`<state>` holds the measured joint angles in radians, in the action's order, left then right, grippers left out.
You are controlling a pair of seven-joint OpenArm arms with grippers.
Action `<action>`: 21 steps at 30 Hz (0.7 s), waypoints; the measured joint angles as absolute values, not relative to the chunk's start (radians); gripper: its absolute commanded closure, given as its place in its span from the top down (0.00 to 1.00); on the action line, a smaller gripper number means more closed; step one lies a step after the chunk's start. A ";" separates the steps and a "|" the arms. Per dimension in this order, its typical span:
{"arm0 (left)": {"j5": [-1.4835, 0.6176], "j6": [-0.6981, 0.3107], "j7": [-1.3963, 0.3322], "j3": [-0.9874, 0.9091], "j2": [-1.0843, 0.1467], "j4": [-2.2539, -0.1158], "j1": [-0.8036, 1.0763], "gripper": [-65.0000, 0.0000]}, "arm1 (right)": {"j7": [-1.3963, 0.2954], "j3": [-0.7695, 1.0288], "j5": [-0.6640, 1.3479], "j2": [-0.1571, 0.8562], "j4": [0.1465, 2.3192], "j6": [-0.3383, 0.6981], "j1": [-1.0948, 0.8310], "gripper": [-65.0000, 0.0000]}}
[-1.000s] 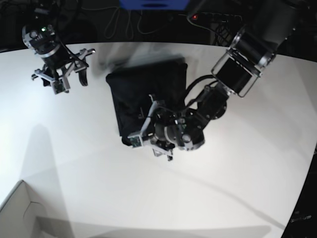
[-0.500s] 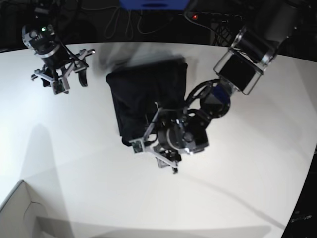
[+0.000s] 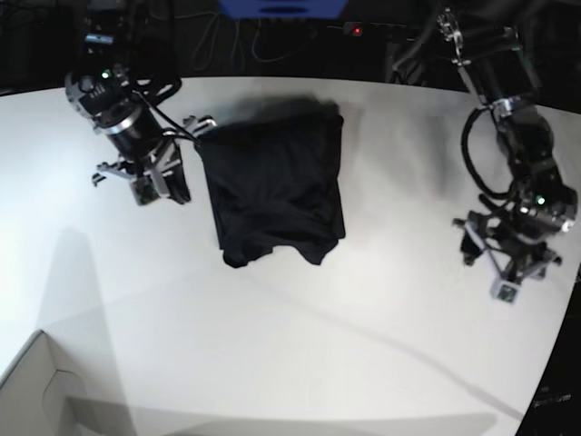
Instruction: Layout the t-shirt on the table in an organized manner, then fold the t-shirt properly
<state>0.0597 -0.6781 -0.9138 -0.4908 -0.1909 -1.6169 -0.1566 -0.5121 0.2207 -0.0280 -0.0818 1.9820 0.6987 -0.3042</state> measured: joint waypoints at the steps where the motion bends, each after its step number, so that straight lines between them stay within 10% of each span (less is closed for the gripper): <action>1: 0.057 -0.677 -0.914 -0.547 -0.197 -1.617 -0.130 0.64 | -0.511 0.199 -0.025 -0.091 1.985 0.699 -0.300 0.00; 21: 0.056 -0.702 -0.916 -0.967 -0.210 -1.698 0.150 0.64 | -0.498 -0.115 -0.021 -0.094 1.662 0.698 -0.245 0.00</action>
<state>0.0555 -0.7025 -0.9165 -0.9668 -0.2104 -1.6981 0.1505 -0.4976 -0.1154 -0.0208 -0.0940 1.6615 0.6983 -0.2447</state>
